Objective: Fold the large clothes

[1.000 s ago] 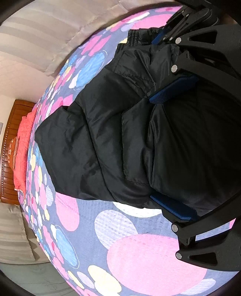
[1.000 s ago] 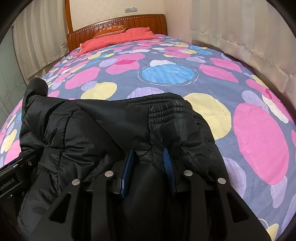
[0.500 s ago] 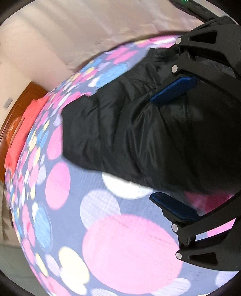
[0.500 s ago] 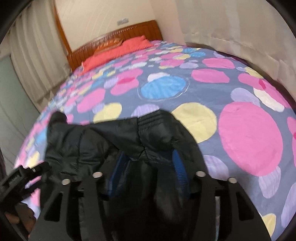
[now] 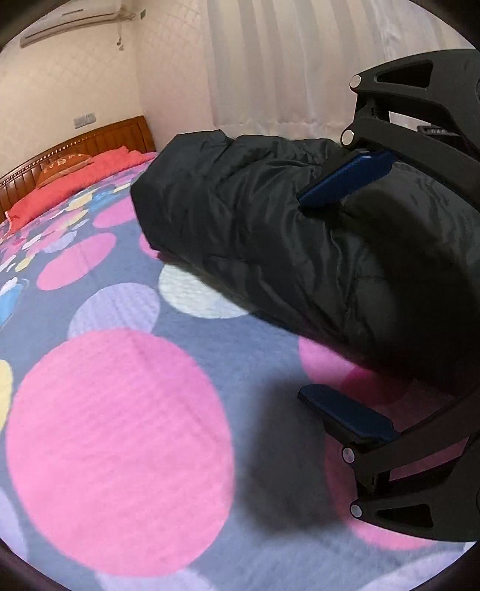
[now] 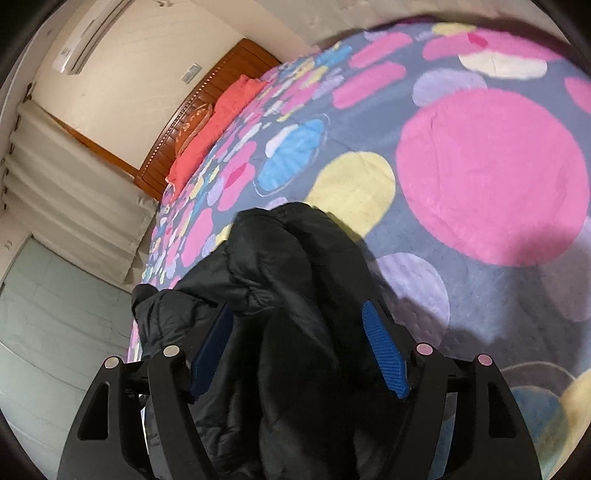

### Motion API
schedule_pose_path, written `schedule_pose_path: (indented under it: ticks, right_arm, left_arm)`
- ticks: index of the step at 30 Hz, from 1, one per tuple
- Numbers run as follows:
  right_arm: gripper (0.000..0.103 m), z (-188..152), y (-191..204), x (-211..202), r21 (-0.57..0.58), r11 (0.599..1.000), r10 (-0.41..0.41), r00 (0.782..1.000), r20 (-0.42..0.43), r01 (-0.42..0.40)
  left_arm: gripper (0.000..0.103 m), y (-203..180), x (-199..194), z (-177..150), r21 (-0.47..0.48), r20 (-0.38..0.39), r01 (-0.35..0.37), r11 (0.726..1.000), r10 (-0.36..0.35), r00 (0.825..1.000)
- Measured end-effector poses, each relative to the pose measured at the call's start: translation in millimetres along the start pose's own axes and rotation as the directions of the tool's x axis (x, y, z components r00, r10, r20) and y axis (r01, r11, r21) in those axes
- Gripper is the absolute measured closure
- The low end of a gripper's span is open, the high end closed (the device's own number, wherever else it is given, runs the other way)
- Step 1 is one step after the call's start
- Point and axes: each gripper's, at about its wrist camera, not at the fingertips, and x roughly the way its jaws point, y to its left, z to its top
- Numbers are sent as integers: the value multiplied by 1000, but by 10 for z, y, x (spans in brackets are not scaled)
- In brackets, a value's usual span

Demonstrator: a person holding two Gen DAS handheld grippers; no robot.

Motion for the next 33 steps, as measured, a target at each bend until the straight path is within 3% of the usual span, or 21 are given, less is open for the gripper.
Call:
schedule_pose_path:
  ticks: [6, 16, 20, 24, 30, 33]
  right_arm:
    - [26, 41, -76, 193, 12, 1000, 17, 999, -35, -17]
    - [24, 90, -144, 157, 13, 1000, 1, 1000, 2, -1]
    - [22, 62, -115, 253, -54, 999, 2, 999, -43, -4]
    - [22, 26, -55, 375, -65, 996, 49, 993, -103, -56]
    - [24, -14, 20, 431, -75, 997, 19, 996, -90, -26]
    - [34, -30, 54, 446, -77, 997, -12, 997, -74, 7]
  left_arm:
    - [7, -90, 128, -6, 55, -7, 17, 998, -17, 1000]
    - [3, -235, 215, 55, 173, -52, 1, 985, 8, 999]
    - [3, -351, 233, 90, 303, -38, -32, 952, 46, 998]
    - [3, -280, 329, 122, 262, -93, 31, 965, -7, 996]
    - [3, -304, 342, 53, 276, -89, 43, 960, -19, 996]
    - [3, -315, 393, 39, 261, -118, 65, 963, -35, 992]
